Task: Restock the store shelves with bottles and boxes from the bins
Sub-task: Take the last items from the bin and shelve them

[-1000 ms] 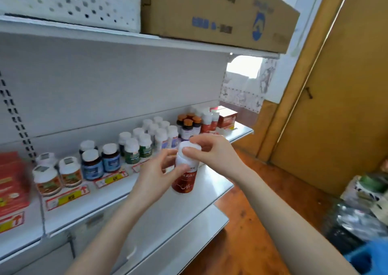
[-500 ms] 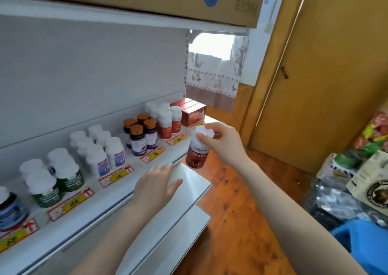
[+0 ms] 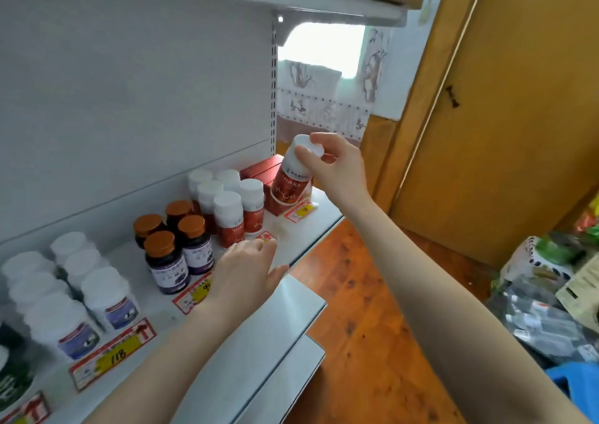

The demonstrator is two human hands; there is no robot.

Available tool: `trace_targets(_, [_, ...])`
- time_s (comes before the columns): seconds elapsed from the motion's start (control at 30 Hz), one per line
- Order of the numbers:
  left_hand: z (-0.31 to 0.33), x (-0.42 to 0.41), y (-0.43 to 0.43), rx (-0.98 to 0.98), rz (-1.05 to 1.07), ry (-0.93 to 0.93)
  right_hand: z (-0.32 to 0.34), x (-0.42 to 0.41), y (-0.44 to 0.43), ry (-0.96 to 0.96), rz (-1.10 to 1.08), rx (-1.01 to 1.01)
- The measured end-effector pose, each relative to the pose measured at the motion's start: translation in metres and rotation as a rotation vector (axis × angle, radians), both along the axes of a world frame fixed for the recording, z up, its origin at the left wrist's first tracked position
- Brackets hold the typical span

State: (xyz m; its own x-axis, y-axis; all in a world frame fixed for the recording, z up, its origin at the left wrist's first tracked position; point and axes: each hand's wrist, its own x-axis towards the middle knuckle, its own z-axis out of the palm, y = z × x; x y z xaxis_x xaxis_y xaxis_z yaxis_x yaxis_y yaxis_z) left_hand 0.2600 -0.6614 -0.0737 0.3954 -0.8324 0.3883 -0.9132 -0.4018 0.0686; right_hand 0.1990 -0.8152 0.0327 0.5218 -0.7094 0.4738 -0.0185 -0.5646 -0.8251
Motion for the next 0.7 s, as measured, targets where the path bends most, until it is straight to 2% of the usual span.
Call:
trace_targets(0.13, [0.005,0.010,-0.019,-0.069,0.067,-0.045,0.003,0.045,-0.025,0.005,0.117,-0.032])
trace_targets(0.4, [0.013,0.014,-0.050,-0.091,0.367,-0.046,0.007,0.144,-0.060,0.017,0.439,0.016])
trace_targets(0.57, [0.015,0.003,-0.057,-0.054,0.590,-0.062,-0.005,0.199,-0.068,0.123,0.631,0.019])
trace_targets(0.7, [0.011,-0.004,-0.059,-0.023,0.706,-0.059,-0.025,0.221,-0.070,0.254,0.699,-0.012])
